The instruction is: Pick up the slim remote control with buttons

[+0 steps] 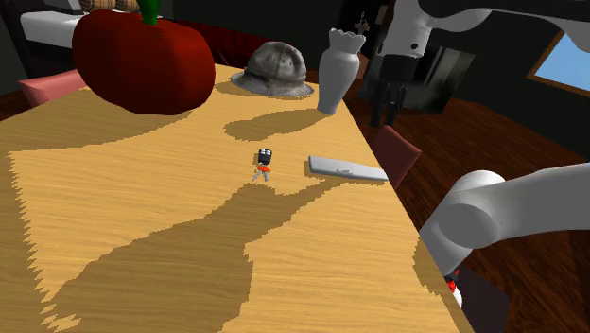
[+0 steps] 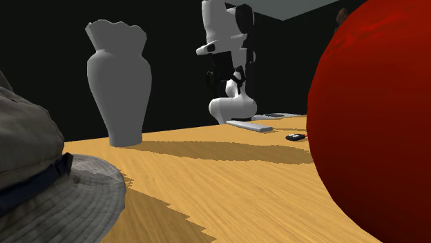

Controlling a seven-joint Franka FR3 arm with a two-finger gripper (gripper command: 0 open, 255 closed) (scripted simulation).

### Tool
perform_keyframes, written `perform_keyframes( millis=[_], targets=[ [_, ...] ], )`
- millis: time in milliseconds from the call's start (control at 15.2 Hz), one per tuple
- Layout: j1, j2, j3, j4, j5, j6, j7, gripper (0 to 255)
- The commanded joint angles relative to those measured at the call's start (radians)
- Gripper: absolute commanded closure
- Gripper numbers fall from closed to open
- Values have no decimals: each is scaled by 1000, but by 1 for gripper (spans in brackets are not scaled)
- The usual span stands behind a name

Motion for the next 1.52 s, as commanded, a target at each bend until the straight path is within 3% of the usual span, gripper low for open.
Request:
perform_keyframes(
  millis=[0, 528, 1188, 1254, 1452],
  targets=[
    [0, 0, 0, 0, 0, 0, 0, 0],
    [287, -144, 69, -294, -69, 347, -483, 0],
    [292, -139, 71, -395, -68, 455, -486, 0],
    [292, -138, 72, -395, -67, 455, -485, 255],
    [292, -140, 72, -395, -67, 454, -485, 255]
  ],
)
